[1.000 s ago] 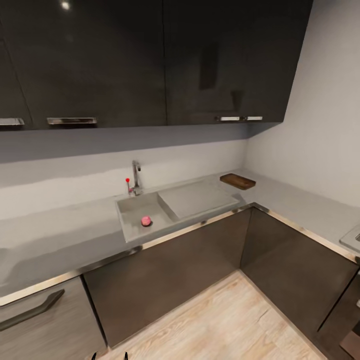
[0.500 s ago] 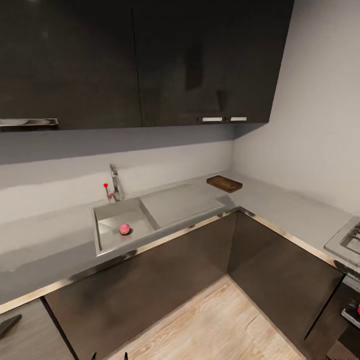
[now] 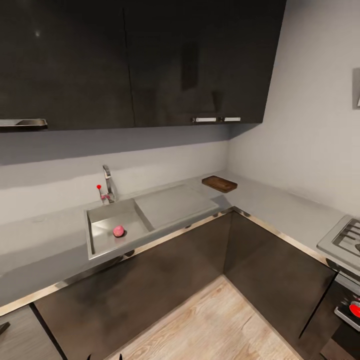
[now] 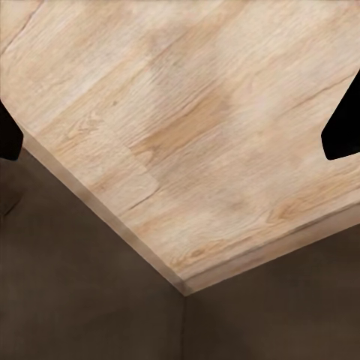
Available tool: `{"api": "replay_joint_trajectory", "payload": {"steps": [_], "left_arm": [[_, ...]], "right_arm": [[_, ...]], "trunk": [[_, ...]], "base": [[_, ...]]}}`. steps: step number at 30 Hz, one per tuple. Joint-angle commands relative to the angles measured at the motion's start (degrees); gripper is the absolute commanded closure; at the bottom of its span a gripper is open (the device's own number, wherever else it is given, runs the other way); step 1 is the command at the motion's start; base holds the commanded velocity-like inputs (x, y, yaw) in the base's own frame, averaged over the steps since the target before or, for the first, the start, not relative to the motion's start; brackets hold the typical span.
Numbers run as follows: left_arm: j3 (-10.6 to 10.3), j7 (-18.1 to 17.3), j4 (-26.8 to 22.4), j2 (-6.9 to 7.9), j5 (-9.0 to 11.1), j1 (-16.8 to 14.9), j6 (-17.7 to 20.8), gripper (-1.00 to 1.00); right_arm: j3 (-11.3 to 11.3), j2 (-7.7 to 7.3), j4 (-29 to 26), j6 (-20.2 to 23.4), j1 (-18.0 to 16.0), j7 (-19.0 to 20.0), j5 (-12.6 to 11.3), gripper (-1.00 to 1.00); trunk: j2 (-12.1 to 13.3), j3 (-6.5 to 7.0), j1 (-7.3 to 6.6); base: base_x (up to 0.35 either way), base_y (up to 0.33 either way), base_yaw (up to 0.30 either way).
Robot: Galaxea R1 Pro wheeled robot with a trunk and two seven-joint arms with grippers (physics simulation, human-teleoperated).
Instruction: In the kitchen, take the Vidalia onion out of the sink, dice it on the chopping board with the paring knife, put the diced onion into the bowl on the countertop, then place both the paring knife and the chopping board into the sink.
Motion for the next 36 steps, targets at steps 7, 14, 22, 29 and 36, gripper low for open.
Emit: {"api": "replay_joint_trajectory", "payload": {"steps": [7,14,22,29,36], "left_arm": [[0.45,0.06,0.36,-0.20,-0.57,0.15,2.80,-1.00],[0.43,-4.99,0.41,-0.27,-0.57,2.89,4.11,-1.00],[0.49,-7.71,0.39,0.38,-0.57,7.58,4.24,-1.00],[0.53,-7.77,0.38,0.65,-0.57,8.69,5.92,-1.00],[1.31,-16.32,0.27,0.70,0.25,8.96,21.54,-1.00]], "right_arm": [[-0.05,-0.02,0.00,0.25,-0.02,-0.08,-0.47,-1.00],[-0.08,-0.10,-0.47,3.92,-0.02,-4.02,-0.60,-1.00],[-0.06,-0.16,-3.13,8.50,-0.02,-5.60,-0.65,-1.00],[-0.08,-0.19,-7.24,14.41,-0.02,-5.65,-0.57,-1.00],[-0.08,-0.19,-8.11,15.78,-0.02,-5.65,-0.56,-1.00]], "trunk": [[-0.06,-0.07,0.01],[-0.06,-0.07,0.01],[-0.06,-0.07,0.01],[-0.06,-0.07,0.01],[-0.06,-0.07,0.01]], "base": [[0.000,0.000,0.000],[0.000,0.000,0.000],[0.000,0.000,0.000],[0.000,0.000,0.000],[0.000,0.000,0.000]]}}
